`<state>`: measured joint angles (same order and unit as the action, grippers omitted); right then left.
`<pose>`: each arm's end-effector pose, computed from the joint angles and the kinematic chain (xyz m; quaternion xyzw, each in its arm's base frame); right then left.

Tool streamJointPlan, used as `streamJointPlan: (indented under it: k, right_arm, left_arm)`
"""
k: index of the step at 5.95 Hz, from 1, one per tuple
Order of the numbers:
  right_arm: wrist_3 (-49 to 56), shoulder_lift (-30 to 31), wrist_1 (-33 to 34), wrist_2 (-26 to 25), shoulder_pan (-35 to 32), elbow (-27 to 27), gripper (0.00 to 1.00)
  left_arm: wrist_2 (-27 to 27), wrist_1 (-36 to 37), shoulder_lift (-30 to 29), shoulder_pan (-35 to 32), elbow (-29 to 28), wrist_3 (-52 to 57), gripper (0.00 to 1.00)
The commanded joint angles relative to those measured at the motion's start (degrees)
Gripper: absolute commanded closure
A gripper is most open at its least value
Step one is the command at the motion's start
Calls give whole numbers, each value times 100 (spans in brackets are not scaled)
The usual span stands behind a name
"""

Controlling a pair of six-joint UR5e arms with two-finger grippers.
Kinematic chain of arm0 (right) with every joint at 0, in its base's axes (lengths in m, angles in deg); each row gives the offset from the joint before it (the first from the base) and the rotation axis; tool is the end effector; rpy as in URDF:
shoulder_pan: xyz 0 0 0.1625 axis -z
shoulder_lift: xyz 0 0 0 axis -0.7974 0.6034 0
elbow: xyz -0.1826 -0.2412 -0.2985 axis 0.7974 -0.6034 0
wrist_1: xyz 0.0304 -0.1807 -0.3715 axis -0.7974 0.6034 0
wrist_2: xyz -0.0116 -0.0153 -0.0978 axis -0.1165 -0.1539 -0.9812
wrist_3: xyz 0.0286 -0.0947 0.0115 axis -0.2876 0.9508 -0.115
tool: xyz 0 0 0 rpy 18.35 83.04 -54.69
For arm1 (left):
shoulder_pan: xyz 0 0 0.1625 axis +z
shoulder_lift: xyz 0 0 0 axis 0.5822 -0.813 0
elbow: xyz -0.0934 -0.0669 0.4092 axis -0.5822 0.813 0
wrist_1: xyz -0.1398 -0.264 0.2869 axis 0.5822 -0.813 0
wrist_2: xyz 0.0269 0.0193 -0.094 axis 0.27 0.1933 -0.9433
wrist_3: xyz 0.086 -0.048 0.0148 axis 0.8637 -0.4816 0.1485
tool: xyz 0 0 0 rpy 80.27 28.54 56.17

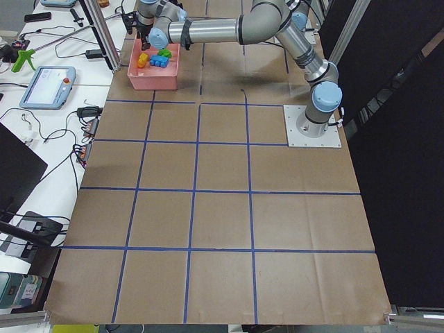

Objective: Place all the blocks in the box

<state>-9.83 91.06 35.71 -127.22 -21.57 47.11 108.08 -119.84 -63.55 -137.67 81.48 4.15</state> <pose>-0.0716 -0.7505 0.1921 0.4496 -0.8932 0.0013 0.0088 -0.3181 -0.7810 0.3175 0.2383 -0.9451 0.1555 0.1609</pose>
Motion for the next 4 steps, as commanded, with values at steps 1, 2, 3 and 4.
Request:
streamJointPlan:
  k: [1,2,3,4]
  right_arm:
    - [1,5,-28,38,10,99,11]
    - [-8,22,-27,82,-8,57,19]
    - [-8,23,-19,91,-8,56,22]
    - [-8,23,-19,82,-8,56,42]
  left_arm:
    - [31,-105,197,20,318,107,1]
    - [101,-211,608,159,852,900,1]
    - [484,-786,1195,404,1414,1839,1]
    - [1219,-1479,1941,476,1977,3223,1]
